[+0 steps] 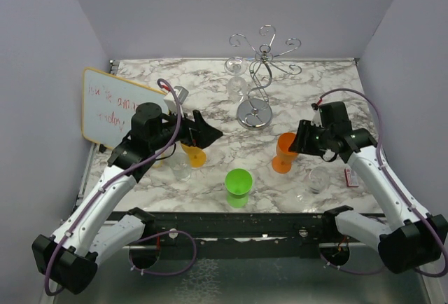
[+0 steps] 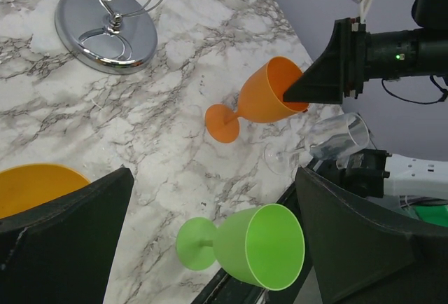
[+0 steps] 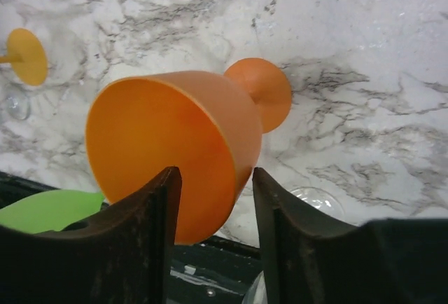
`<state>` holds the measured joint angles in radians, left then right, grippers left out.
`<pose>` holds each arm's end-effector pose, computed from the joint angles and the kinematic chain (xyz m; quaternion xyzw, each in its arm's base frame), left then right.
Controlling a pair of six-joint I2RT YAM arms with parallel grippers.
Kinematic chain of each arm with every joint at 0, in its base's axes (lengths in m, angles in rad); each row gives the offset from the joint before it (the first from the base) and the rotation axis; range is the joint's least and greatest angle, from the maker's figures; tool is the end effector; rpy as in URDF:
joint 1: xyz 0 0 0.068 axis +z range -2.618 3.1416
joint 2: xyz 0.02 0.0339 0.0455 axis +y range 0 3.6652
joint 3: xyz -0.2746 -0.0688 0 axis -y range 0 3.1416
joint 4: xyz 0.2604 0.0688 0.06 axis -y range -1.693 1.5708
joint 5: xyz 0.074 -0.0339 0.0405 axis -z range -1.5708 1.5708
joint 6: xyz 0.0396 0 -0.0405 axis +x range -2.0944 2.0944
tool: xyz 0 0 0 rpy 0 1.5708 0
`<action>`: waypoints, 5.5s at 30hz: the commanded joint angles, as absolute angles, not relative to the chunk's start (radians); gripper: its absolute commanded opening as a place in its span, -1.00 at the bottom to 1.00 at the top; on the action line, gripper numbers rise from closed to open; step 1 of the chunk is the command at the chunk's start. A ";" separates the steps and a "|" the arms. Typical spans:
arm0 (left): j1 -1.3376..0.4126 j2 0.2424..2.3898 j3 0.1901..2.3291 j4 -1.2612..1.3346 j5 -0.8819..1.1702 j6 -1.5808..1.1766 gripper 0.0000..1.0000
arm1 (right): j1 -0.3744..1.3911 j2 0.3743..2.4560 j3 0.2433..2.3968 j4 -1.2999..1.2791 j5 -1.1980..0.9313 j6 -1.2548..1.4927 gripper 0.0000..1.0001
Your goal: Place the wine glass upside down on the wine glass rack
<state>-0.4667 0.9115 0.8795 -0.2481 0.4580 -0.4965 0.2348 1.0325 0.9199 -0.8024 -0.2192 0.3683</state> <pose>0.1879 -0.1143 0.3519 0.1249 0.7800 -0.4321 0.4351 0.2055 0.0580 0.2903 0.0276 0.9413 0.1940 0.2749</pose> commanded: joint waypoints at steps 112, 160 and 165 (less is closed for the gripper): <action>-0.794 1.005 0.723 0.489 0.083 -0.618 -1.00 | 0.286 0.469 0.752 -0.200 -0.574 0.739 0.64; -0.796 1.312 0.982 0.531 0.652 0.043 -1.00 | 0.285 0.972 0.906 0.133 -0.864 1.201 -0.52; -0.795 1.317 0.985 0.531 0.626 0.004 -0.66 | 0.286 0.961 0.915 0.062 -0.808 1.163 -0.97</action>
<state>-0.7937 1.3079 0.9604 0.5167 0.6113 0.0467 0.2806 0.9710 0.9112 0.1017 -0.8146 1.2030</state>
